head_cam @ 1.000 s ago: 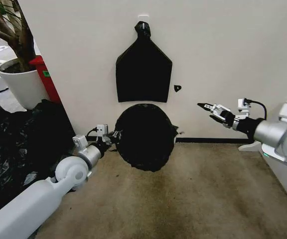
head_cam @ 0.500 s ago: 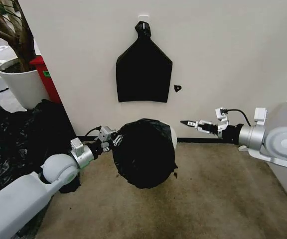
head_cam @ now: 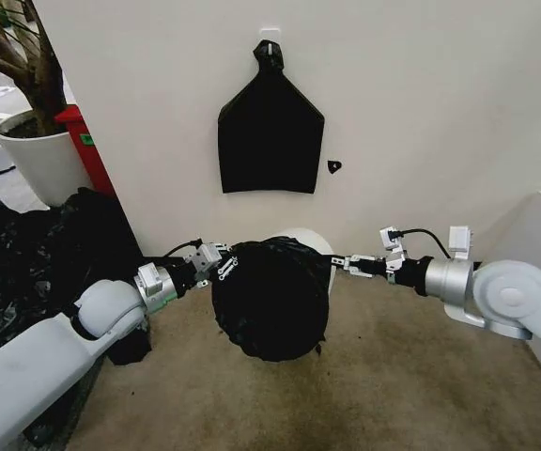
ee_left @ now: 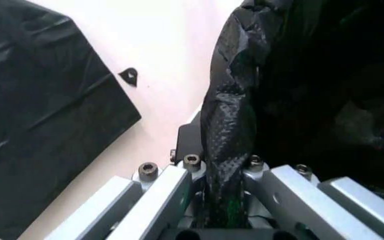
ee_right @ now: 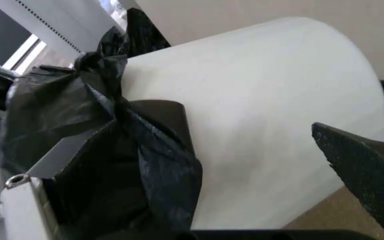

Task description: Place the garbage bag over the trash bin.

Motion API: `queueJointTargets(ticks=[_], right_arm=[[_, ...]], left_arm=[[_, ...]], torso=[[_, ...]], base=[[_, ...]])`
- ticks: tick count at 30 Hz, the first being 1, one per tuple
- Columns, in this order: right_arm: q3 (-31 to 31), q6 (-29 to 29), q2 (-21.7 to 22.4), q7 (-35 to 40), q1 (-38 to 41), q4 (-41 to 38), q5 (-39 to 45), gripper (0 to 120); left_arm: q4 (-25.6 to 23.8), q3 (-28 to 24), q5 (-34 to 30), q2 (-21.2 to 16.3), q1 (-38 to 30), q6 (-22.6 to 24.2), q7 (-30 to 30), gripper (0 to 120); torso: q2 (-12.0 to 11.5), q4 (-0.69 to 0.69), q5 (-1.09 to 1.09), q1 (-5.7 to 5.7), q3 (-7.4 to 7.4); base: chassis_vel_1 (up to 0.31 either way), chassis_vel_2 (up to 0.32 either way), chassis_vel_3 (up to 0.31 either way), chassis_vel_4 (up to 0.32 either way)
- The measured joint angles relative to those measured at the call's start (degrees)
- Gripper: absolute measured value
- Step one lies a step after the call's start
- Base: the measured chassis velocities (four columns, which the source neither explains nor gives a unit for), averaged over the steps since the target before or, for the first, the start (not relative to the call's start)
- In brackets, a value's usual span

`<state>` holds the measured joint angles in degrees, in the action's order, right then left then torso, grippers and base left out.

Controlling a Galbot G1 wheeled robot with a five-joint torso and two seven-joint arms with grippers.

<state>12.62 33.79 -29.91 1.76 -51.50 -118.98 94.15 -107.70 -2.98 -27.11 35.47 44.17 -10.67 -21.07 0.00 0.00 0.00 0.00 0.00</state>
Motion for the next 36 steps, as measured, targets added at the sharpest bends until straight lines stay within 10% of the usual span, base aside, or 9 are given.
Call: queueJointTargets(ticks=[20,36], right_arm=[[0.6,0.2,-1.7,0.7,0.7,7.2,-3.5,100],[0.4,0.2,-2.6,4.9,1.0,-2.3,1.2,100]], left_arm=[[-0.7,-2.0,-1.7,0.9,-1.5,-0.3,-1.0,1],[3.8,-6.5,1.0,5.2,-7.8,-0.6,-3.4,1]], torso=[[0.0,0.0,0.02,0.0,0.0],[0.0,-0.01,0.0,0.0,0.0]], base=[[0.0,0.0,0.0,0.0],[0.0,0.0,0.0,0.0]])
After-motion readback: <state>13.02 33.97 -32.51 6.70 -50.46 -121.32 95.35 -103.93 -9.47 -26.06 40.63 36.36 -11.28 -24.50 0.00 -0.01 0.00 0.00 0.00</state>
